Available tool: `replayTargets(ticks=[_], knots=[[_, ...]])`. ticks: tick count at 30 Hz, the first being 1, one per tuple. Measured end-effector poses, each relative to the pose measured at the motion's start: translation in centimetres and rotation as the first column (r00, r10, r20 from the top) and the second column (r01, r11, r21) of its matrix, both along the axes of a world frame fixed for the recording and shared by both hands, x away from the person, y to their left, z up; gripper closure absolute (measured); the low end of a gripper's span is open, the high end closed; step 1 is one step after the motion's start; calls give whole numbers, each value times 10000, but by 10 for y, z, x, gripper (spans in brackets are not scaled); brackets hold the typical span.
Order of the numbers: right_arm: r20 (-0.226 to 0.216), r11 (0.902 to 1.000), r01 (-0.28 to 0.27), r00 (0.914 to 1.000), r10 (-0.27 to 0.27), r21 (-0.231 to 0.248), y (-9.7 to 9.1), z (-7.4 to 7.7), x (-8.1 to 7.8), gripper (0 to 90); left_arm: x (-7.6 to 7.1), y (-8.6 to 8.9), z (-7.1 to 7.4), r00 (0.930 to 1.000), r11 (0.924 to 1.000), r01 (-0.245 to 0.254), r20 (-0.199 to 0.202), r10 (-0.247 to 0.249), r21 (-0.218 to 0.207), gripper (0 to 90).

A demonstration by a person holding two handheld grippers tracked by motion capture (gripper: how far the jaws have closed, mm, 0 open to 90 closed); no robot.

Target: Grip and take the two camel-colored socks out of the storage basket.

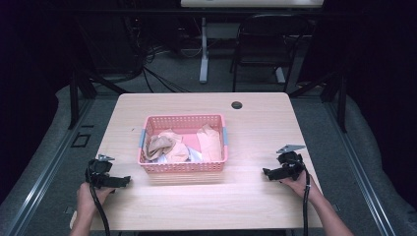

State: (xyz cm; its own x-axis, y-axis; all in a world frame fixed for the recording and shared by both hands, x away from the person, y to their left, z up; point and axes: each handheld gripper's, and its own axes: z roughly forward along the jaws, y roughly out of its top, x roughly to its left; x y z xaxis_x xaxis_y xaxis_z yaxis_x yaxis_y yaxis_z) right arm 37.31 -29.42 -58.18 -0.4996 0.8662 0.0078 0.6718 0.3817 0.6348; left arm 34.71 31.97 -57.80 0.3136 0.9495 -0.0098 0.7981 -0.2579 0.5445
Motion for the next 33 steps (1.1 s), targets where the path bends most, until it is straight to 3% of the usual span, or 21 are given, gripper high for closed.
replayTargets(ticks=[9,11,12,15,21,22,23,24,30,33], knots=[[80,10000,74,9999,-75,43,0,-1,0,0,0,1,0,9999,9999,113,-59,-113,24,0],[126,9999,121,9998,-122,57,1,-1,-1,0,1,0,2,9996,9999,133,-247,-131,55,0],[145,9999,157,9998,-158,68,1,-1,-1,0,5,-1,4,9981,9997,183,-596,-173,152,0],[155,9998,173,9997,-175,102,1,-1,-2,0,8,-1,7,9961,9997,241,-850,-237,32,11],[157,9998,152,9998,-153,116,1,-1,-2,0,10,-2,28,9983,9995,173,-559,-187,-254,5],[157,9998,162,9997,-163,119,1,-1,-2,0,11,-4,39,9986,9990,289,-441,-304,-346,5],[157,9998,162,9997,-163,119,1,-1,-2,0,11,-4,39,9986,9990,289,-441,-304,-346,5],[162,9998,180,9997,-182,87,0,-1,-2,0,12,-8,52,9984,9976,492,-256,-505,-486,5],[162,9998,193,9997,-194,84,1,-1,-2,0,15,-20,77,9956,9951,907,277,-896,-393,5],[162,9998,202,9997,-203,82,1,-1,-2,0,18,-23,87,9933,9931,1116,328,-1104,-350,5]])
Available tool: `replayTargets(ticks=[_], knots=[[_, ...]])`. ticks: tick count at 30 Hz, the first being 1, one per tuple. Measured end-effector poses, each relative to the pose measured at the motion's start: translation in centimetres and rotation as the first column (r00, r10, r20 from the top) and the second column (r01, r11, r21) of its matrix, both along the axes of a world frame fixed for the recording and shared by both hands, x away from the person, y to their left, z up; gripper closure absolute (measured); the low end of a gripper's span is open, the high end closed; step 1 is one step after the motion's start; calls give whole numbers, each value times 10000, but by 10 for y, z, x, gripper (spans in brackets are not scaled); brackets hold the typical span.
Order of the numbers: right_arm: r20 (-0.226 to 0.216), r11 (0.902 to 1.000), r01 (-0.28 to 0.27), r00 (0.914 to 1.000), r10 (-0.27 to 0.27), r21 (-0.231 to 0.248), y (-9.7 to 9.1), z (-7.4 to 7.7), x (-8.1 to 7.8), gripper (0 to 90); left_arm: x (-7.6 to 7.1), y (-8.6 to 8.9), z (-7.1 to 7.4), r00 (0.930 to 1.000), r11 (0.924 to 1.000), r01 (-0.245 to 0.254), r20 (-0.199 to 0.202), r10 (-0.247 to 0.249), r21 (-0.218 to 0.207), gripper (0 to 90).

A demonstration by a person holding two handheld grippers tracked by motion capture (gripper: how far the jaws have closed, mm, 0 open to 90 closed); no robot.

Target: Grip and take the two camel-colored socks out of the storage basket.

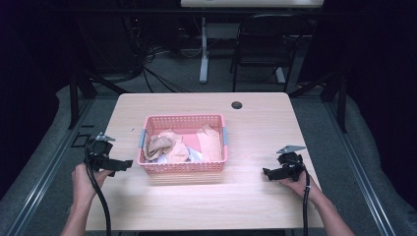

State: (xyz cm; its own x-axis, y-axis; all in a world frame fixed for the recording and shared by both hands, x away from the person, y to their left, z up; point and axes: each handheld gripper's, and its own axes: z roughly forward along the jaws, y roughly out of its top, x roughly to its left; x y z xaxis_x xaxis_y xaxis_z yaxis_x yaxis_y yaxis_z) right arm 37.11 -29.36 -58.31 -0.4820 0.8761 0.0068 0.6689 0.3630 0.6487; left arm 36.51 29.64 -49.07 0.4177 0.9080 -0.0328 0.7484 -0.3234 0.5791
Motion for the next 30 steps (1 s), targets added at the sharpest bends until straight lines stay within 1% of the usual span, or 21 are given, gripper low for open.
replayTargets(ticks=[1,2,3,4,5,7,8,10,11,12,14,15,17,19,20,24,25,26,28,29,30], knots=[[-4,10000,1,10000,-1,-5,0,0,0,0,3,-2,7,10000,10000,35,80,-35,69,5],[-6,10000,2,10000,-2,-7,0,0,0,0,3,-2,7,10000,10000,35,80,-35,69,6],[-4,10000,6,10000,-6,0,0,0,0,0,6,-2,14,9998,9998,191,22,-191,7,8],[-4,10000,6,10000,-6,0,0,0,0,0,6,-2,14,9998,9998,191,22,-191,7,7],[-3,10000,13,10000,-13,-10,0,0,0,0,10,-2,21,9996,9996,288,-39,-288,-85,9],[-8,10000,13,10000,-13,24,0,0,0,0,12,-2,28,9990,9988,426,-129,-430,-246,10],[-8,10000,13,10000,-13,24,0,0,0,0,12,-2,28,9990,9988,426,-129,-430,-246,11],[-5,10000,18,10000,-18,-2,0,0,0,0,14,-4,37,9984,9980,539,-140,-544,-339,13],[-3,10000,20,10000,-20,-1,0,0,0,0,16,-6,42,9974,9970,695,-173,-702,-351,15],[-3,10000,20,10000,-20,-1,0,0,0,0,16,-6,42,9974,9970,695,-173,-702,-351,15],[-6,10000,20,10000,-20,20,0,0,0,0,19,-10,48,9958,9958,868,-250,-876,-305,16],[-3,10000,23,10000,-23,15,0,0,0,0,22,-13,53,9947,9949,990,-254,-995,-214,18],[-2,10000,24,10000,-24,13,0,0,0,0,24,-14,56,9940,9943,1048,-311,-1053,-188,22],[6,10000,34,10000,-34,-7,0,0,0,0,29,-17,65,9915,9922,1235,-404,-1240,-153,25],[6,10000,34,10000,-34,-7,0,0,0,0,29,-17,65,9915,9922,1235,-404,-1240,-153,26],[3,10000,24,10000,-24,19,0,0,0,0,38,-23,72,9864,9887,1488,-683,-1496,-159,28],[9,10000,28,10000,-28,16,0,0,0,0,42,-26,75,9841,9868,1598,-747,-1612,-245,31],[9,10000,28,10000,-28,16,0,0,0,0,42,-26,75,9841,9868,1598,-747,-1612,-245,34],[8,10000,31,10000,-31,-6,0,0,0,0,47,-28,78,9795,9834,1790,-883,-1811,-309,34],[14,10000,28,10000,-28,-9,0,0,0,0,50,-32,79,9755,9810,1910,-1045,-1935,-334,36],[14,10000,28,10000,-28,-9,0,0,0,0,50,-32,79,9755,9810,1910,-1045,-1935,-334,37]])
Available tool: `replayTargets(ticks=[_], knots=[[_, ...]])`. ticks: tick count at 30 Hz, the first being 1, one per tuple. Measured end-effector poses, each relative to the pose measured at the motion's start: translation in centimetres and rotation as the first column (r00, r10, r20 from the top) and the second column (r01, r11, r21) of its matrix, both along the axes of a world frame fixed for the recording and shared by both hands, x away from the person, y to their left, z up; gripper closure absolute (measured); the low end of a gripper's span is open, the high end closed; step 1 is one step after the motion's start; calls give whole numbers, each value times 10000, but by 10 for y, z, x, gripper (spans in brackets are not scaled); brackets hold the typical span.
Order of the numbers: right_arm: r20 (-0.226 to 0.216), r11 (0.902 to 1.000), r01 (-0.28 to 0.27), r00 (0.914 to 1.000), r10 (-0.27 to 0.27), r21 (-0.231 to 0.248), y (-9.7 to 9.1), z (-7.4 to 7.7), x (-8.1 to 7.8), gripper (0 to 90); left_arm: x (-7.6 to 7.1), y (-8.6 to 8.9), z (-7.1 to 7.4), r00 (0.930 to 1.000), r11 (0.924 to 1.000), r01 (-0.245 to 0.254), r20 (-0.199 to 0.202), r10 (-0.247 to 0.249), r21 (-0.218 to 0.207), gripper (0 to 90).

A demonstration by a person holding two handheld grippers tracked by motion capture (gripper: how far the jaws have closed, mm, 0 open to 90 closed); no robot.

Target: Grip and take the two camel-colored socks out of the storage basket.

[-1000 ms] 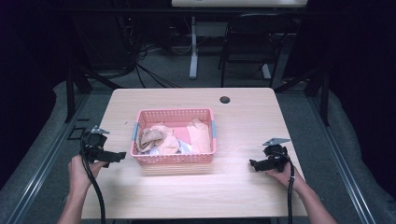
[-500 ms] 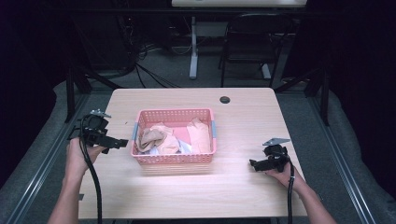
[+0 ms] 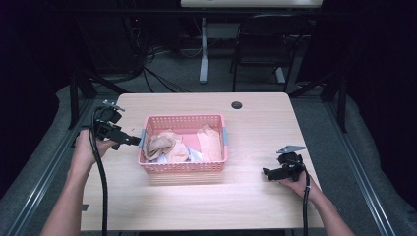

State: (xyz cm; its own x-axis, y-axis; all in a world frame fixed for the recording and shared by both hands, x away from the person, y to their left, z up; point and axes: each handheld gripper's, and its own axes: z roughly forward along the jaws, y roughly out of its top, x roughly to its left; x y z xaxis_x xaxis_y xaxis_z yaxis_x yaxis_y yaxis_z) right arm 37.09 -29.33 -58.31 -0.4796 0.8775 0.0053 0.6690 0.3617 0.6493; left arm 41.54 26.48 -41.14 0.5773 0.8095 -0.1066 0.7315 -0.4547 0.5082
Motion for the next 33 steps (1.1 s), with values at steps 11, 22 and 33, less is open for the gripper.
replayTargets(ticks=[11,22,33], knots=[[8,10000,7,10000,-7,3,0,0,0,0,19,-24,0,9954,9973,697,-677,-679,245,32],[17,10000,1,10000,-1,9,0,0,0,0,36,-52,-11,9840,9920,1163,-1411,-1084,484,14],[28,10000,-1,10000,1,22,0,0,0,0,52,-82,-32,9631,9769,1849,-2176,-1584,1073,43]])
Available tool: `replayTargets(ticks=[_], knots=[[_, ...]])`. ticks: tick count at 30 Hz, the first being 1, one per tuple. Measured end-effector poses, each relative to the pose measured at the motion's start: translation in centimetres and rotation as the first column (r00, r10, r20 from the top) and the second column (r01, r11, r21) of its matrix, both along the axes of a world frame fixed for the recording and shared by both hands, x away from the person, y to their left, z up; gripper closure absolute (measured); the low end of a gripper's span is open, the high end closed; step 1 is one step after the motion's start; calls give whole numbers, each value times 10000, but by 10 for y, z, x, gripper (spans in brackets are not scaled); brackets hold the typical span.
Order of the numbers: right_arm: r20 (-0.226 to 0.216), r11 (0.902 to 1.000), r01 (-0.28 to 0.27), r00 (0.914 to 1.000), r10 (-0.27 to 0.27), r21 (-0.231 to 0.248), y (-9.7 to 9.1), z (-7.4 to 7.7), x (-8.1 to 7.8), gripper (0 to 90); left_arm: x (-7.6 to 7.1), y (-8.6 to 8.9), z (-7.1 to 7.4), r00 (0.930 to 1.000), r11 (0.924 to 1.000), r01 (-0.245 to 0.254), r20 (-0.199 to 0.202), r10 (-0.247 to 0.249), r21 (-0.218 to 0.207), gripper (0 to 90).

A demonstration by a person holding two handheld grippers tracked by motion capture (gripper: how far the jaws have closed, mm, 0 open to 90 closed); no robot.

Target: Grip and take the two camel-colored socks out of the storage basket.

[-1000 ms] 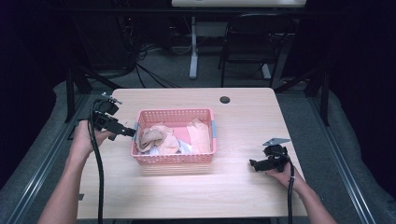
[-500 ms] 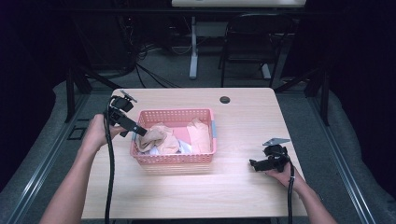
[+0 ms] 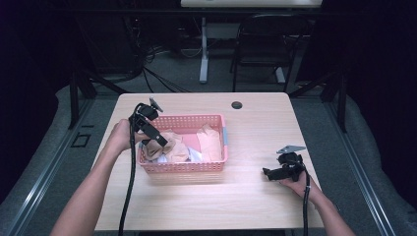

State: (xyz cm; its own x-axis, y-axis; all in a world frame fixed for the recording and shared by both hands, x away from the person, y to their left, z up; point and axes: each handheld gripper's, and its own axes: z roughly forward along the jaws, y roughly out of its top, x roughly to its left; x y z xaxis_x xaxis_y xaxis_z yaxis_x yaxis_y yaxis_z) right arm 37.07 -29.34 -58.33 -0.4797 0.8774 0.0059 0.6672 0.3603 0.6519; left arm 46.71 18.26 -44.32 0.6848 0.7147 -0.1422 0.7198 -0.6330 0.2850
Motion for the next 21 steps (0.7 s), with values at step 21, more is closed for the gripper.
replayTargets(ticks=[21], knots=[[-2,10000,22,10000,-22,-6,0,0,0,0,19,-8,-37,9991,9902,-371,-137,393,1350,308]])
